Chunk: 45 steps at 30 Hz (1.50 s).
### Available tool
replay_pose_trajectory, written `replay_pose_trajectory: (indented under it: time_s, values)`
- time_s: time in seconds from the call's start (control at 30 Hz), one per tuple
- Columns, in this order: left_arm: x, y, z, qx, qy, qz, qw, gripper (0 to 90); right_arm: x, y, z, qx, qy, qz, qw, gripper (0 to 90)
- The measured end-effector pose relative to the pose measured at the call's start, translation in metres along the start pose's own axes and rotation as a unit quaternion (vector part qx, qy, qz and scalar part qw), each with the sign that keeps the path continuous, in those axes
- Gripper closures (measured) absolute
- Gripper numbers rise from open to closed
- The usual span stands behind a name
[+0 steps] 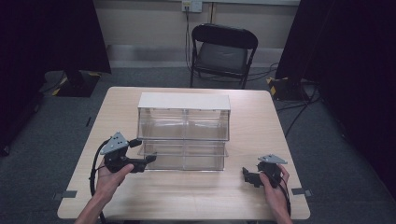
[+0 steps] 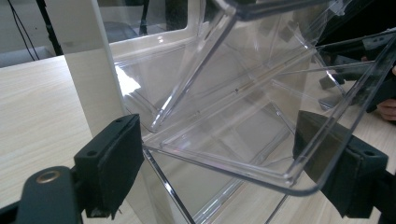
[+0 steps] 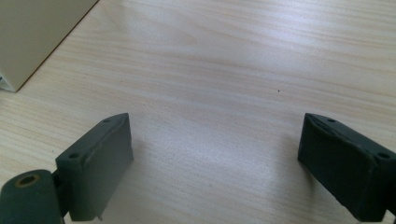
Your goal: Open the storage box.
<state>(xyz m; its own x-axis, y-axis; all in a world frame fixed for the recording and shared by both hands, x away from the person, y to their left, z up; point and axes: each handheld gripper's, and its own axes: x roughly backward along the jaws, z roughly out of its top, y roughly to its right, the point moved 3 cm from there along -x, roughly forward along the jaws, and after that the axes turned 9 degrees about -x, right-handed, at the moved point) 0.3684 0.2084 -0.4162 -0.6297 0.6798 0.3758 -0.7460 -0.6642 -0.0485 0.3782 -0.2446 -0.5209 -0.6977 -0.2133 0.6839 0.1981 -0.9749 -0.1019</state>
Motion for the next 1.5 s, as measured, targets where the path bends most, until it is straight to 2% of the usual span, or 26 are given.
replay_pose_trajectory:
  time_s: [0.13,0.7,1.1,1.5]
  values:
    - [0.002,0.000,0.002,0.000,0.006,0.005,1.0000,15.7,0.000,0.000,0.000,0.001,0.000,0.000,1.0000,9.0]
    - [0.002,0.002,0.010,-0.009,0.001,0.001,1.0000,15.7,0.000,0.000,0.000,0.002,-0.001,0.001,1.0000,8.7]
    - [0.002,0.000,0.014,-0.012,0.006,-0.004,0.9999,15.5,0.000,0.000,0.000,0.002,-0.001,0.001,1.0000,8.7]
    - [0.003,0.000,0.018,-0.011,0.008,0.001,0.9999,15.1,0.000,0.000,0.000,0.002,-0.001,0.001,1.0000,8.6]
